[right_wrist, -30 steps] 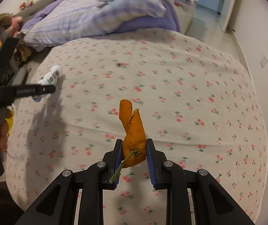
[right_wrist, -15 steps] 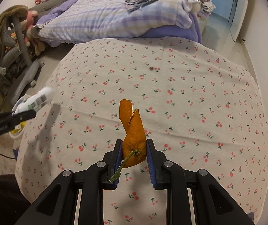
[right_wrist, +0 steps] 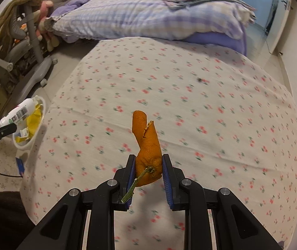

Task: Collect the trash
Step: 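Carry the white bottle over the wastebasket and open the left tool, then carry the orange peel over the wastebasket and open the right tool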

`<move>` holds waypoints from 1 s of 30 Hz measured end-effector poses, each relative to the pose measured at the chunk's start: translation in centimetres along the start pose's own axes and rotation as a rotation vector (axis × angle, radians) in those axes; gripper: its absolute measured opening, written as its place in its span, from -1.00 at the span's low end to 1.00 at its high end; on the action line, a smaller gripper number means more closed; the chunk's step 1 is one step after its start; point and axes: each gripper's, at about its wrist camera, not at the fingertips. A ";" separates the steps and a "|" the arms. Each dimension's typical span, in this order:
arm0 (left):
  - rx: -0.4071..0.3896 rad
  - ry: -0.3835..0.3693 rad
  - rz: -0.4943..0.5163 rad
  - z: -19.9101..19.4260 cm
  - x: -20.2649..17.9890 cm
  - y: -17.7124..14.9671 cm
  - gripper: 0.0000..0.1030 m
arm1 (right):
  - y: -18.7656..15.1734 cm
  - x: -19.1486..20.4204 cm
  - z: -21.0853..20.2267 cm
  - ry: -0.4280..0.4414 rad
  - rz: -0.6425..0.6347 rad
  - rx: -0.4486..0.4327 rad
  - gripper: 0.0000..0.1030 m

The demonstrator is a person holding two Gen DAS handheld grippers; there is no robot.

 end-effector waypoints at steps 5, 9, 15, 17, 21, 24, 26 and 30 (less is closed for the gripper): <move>-0.013 0.030 -0.061 -0.4 3.7 -0.7 -0.22 | 1.6 3.0 0.0 0.022 -0.037 -0.009 -0.51; -0.034 0.066 -0.094 -0.3 6.2 -0.8 -0.22 | 2.5 6.0 0.5 0.036 -0.077 -0.008 -0.51; -0.069 0.136 -0.139 0.5 9.5 -0.1 -0.22 | 3.7 10.4 1.5 0.061 -0.124 0.002 -0.51; -0.069 0.134 -0.134 1.3 10.4 0.3 -0.22 | 4.0 11.8 1.9 0.080 -0.135 0.008 -0.51; -0.043 0.162 -0.128 2.4 11.3 0.7 0.51 | 4.8 14.3 2.7 0.099 -0.172 0.016 -0.51; -0.042 0.177 -0.132 2.0 11.6 0.4 0.60 | 5.1 16.1 3.0 0.115 -0.188 0.024 -0.51; -0.021 0.180 -0.152 1.7 12.1 0.1 0.62 | 5.5 17.3 3.4 0.137 -0.196 0.035 -0.51; 0.008 0.208 -0.195 1.5 12.8 -0.6 0.72 | 5.9 19.5 3.6 0.172 -0.218 0.036 -0.50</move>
Point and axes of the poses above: each gripper's, at about its wrist camera, not at the fingertips, and z roughly the way its jaws point, x to its left, y to its top, and after that the axes turned 15 degrees about x, right-handed
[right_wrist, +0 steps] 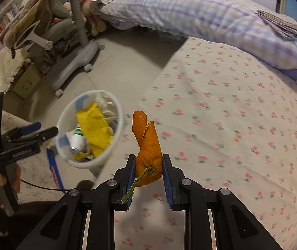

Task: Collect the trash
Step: 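Carry the orange peel over the wastebasket and open the right tool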

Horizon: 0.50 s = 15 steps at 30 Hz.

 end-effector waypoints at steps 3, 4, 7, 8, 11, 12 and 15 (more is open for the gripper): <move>0.018 0.022 -0.021 0.0 0.7 -0.4 0.87 | 0.8 1.5 0.9 0.017 -0.023 0.008 -0.49; 0.020 0.025 -0.025 0.0 1.0 -0.5 0.90 | 1.1 2.0 1.4 0.024 -0.030 0.014 -0.49; 0.027 0.042 -0.016 0.2 1.5 -0.8 0.94 | 2.0 3.4 2.7 0.041 -0.042 0.025 -0.49; 0.031 0.048 -0.014 0.3 1.5 -0.8 0.94 | 2.2 3.8 3.0 0.045 -0.045 0.026 -0.49; 0.053 0.062 -0.011 0.7 2.3 -1.2 0.94 | 2.9 4.9 4.0 0.057 -0.056 0.032 -0.48; 0.061 0.063 -0.016 0.8 2.7 -1.3 0.94 | 3.2 5.2 4.2 0.058 -0.062 0.034 -0.47; 0.064 0.071 -0.025 1.0 3.6 -1.5 0.94 | 3.7 5.9 5.1 0.061 -0.073 0.040 -0.46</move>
Point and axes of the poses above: each gripper's, at about its wrist camera, not at the fingertips, and z roughly the way its jaws point, x to its left, y to its top, and after that the axes turned 15 degrees about x, right-handed
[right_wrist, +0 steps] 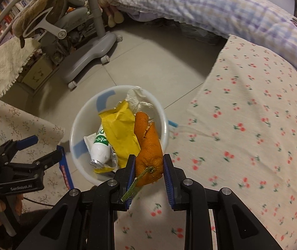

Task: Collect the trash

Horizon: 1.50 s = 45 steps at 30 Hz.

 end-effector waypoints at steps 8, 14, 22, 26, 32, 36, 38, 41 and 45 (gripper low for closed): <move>0.004 0.020 0.003 0.5 1.0 -0.5 0.94 | 0.7 0.4 0.8 0.021 -0.008 -0.023 -0.45; 0.006 0.003 0.004 0.5 0.7 -0.4 0.95 | 0.8 0.3 0.0 0.069 0.011 -0.072 0.50; 0.006 -0.004 0.008 0.2 0.2 -0.6 0.95 | -0.4 0.4 -1.2 -0.008 -0.016 -0.074 0.53; -0.010 -0.032 0.014 -0.6 -0.6 -1.1 0.95 | -2.1 -0.2 -1.8 -0.081 -0.034 -0.064 0.64; -0.047 -0.070 0.033 -2.1 -2.5 -2.5 0.96 | -6.0 -1.4 -4.1 -0.156 -0.066 -0.086 0.70; -0.072 -0.126 0.035 -3.5 -4.0 -3.8 0.97 | -9.1 -3.0 -6.4 -0.175 -0.036 -0.118 0.80; -0.089 -0.143 0.041 -4.3 -5.0 -4.5 0.97 | -10.8 -3.9 -7.4 -0.182 -0.004 -0.137 0.87; -0.115 -0.156 0.060 -5.3 -6.3 -5.7 0.98 | -13.1 -5.4 -8.6 -0.187 0.061 -0.155 0.87; -0.151 -0.146 0.082 -6.4 -7.8 -7.0 0.98 | -16.1 -7.2 -9.9 -0.217 0.148 -0.195 0.89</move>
Point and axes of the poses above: each gripper's, at about its wrist camera, not at the fingertips, and z roughly the way its jaws point, x to its left, y to its top, and after that the axes turned 15 degrees about x, right-handed
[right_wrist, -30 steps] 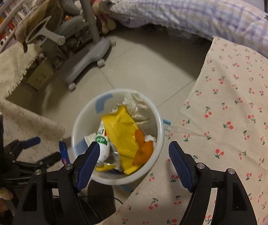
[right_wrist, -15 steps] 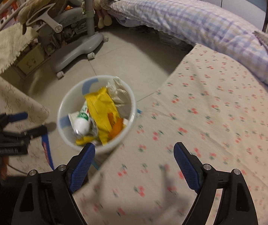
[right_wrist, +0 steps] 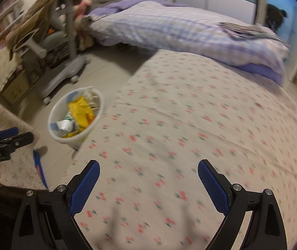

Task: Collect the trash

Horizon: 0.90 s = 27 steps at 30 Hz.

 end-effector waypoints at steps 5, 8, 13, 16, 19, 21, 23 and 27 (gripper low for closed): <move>-0.061 0.006 0.000 -0.9 -2.1 -1.9 0.98 | -4.0 -2.1 -1.8 -0.053 0.069 -0.087 1.00; -0.096 0.003 -0.001 -1.1 -3.2 -3.2 0.98 | -5.9 -2.7 -2.6 -0.081 0.080 -0.136 1.00; -0.127 0.019 0.016 -1.0 -4.8 -4.2 0.98 | -8.1 -3.3 -3.1 -0.109 0.081 -0.196 1.00; -0.150 0.052 0.025 -0.9 -5.1 -4.4 0.98 | -8.4 -3.5 -3.2 -0.112 0.077 -0.219 1.00; -0.158 0.061 0.016 -0.7 -5.1 -4.6 0.98 | -8.3 -3.3 -3.1 -0.113 0.069 -0.221 1.00; -0.158 0.063 0.007 -0.7 -5.2 -4.7 0.98 | -8.3 -3.3 -3.1 -0.102 0.072 -0.225 1.00; -0.164 0.062 0.002 -0.6 -5.3 -4.7 0.98 | -8.3 -3.3 -3.1 -0.095 0.073 -0.228 1.00; -0.171 0.063 0.012 -0.6 -5.8 -4.9 0.98 | -8.0 -3.3 -3.0 -0.095 0.080 -0.230 1.00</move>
Point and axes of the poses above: each gripper's, at about its wrist camera, not at the fingertips, and z roughly the way its jaws point, x to its left, y to its top, and after that the axes turned 15 degrees about x, right-handed
